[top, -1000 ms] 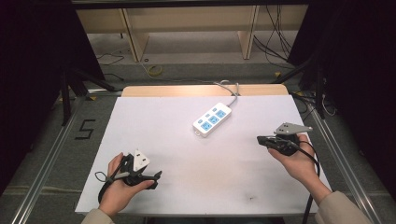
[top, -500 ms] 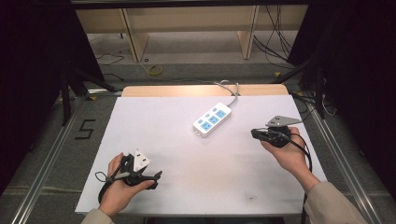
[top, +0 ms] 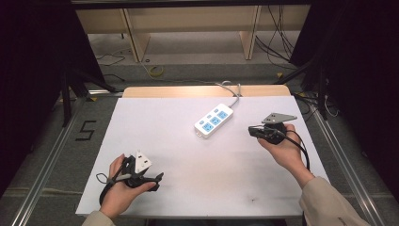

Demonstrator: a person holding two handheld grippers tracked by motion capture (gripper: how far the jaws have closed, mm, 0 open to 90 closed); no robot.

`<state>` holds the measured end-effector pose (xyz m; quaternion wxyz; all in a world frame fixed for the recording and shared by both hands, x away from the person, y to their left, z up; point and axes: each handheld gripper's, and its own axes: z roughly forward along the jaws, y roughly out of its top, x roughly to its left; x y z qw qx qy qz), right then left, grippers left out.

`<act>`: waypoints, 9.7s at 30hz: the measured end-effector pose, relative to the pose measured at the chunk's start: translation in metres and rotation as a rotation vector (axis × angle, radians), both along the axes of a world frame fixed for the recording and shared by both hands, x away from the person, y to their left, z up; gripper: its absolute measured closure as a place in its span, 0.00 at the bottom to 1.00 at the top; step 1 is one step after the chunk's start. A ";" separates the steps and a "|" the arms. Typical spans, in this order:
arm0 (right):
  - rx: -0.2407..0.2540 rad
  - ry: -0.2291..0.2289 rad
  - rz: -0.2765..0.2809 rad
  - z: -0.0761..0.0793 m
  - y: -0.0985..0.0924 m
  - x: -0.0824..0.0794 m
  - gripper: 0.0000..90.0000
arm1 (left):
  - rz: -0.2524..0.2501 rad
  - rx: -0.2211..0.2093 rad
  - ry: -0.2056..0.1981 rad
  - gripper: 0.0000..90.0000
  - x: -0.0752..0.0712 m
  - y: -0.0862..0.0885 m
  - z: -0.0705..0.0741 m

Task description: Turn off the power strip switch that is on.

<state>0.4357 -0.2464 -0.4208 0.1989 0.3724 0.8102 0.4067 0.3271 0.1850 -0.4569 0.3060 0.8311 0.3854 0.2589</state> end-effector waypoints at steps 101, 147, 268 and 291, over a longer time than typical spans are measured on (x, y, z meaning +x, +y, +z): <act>-0.049 0.054 0.013 -0.033 0.102 0.101 1.00 | -0.024 0.004 -0.005 0.13 -0.001 -0.004 0.000; -0.060 0.067 0.010 -0.040 0.134 0.130 1.00 | -0.032 -0.001 -0.002 0.13 -0.001 -0.005 -0.001; -0.187 0.075 0.019 -0.040 0.149 0.133 1.00 | -0.048 0.005 0.004 0.13 0.000 -0.008 -0.002; -0.171 0.087 0.010 -0.040 0.148 0.135 1.00 | -0.049 0.005 0.006 0.13 0.000 -0.008 -0.002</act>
